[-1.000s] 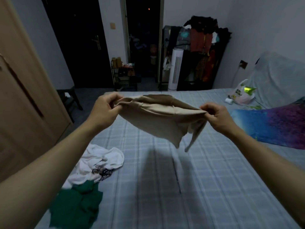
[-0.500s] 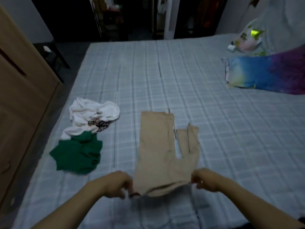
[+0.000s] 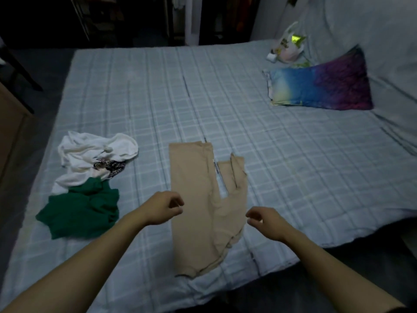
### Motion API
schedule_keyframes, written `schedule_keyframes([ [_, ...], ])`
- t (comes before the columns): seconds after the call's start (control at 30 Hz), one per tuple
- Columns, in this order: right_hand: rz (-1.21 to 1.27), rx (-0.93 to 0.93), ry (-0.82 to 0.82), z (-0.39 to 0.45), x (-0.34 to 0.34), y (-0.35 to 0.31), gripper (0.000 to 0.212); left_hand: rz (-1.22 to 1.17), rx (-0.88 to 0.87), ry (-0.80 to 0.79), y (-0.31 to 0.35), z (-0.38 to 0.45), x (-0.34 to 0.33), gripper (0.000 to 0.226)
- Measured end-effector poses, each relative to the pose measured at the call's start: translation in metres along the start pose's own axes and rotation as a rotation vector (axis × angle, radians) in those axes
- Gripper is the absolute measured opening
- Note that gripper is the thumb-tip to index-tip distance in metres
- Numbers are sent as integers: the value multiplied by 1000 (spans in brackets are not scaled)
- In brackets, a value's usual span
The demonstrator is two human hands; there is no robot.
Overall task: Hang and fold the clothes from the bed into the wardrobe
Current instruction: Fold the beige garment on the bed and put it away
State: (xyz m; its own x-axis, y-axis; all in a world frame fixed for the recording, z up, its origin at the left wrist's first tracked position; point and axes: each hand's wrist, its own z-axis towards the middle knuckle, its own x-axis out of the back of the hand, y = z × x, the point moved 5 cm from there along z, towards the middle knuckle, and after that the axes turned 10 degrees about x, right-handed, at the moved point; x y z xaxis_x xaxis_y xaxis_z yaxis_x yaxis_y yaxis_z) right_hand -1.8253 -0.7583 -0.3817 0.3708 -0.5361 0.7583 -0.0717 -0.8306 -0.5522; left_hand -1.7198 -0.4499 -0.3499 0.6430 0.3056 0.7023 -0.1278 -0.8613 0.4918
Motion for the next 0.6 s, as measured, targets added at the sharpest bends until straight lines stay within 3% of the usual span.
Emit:
schedule_keyframes([
  [0.3,221,-129,323,61,38,51,22,-94,5,79,46,70,-6,14],
  [0.6,388,-234,287,174,36,154,23,-309,229,81,71,210,-53,14],
])
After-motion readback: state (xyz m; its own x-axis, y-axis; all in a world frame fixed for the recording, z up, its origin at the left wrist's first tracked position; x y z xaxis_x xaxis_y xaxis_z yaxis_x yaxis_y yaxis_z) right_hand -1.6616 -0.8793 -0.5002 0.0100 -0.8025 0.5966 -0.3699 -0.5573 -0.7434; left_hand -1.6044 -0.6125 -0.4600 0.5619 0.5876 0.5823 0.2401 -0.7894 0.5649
